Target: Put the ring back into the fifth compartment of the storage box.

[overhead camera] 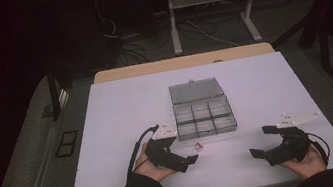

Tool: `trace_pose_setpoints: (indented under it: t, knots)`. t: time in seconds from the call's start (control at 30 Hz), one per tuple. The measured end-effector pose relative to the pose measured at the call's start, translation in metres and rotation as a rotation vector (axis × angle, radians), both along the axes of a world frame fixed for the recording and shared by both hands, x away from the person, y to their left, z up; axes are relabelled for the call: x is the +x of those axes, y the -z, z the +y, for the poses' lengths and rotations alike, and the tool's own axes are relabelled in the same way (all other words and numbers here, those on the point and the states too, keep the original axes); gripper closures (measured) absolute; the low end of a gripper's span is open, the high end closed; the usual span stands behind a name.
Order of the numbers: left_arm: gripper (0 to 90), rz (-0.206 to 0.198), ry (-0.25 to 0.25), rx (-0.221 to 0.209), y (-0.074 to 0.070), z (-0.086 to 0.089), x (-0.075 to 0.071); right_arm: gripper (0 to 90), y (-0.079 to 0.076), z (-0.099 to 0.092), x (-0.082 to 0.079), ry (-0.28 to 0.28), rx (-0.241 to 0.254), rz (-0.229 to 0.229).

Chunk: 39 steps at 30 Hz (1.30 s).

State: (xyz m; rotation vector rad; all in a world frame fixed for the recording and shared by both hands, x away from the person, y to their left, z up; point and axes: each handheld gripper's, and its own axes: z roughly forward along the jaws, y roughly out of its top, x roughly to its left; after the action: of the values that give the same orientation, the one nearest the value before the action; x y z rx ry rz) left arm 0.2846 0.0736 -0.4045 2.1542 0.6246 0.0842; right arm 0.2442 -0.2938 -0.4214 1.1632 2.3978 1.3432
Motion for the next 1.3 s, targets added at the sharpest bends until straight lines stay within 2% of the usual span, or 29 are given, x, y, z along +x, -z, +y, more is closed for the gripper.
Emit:
trace_pose_setpoints:
  t: [0.13,0.73,0.8,1.0,1.3]
  knots:
    - [0.0,0.004,0.004,0.006,0.002,-0.003,0.001,0.1,0.000,0.000,0.000,-0.001,0.001,0.003]
    - [0.0,0.033,0.070,0.096,0.014,-0.027,0.003,0.1,0.001,0.001,0.000,-0.005,-0.003,0.004]
    - [2.0,0.033,0.086,0.116,0.015,-0.028,0.004,0.1,0.000,0.001,0.000,-0.005,-0.003,0.004]
    - [6.8,0.041,0.082,0.142,0.019,-0.033,0.006,0.1,0.001,0.001,0.000,-0.010,-0.007,0.000]
    - [17.7,0.032,0.066,0.157,0.021,-0.036,0.008,0.1,0.001,0.001,0.000,-0.011,-0.007,0.002]
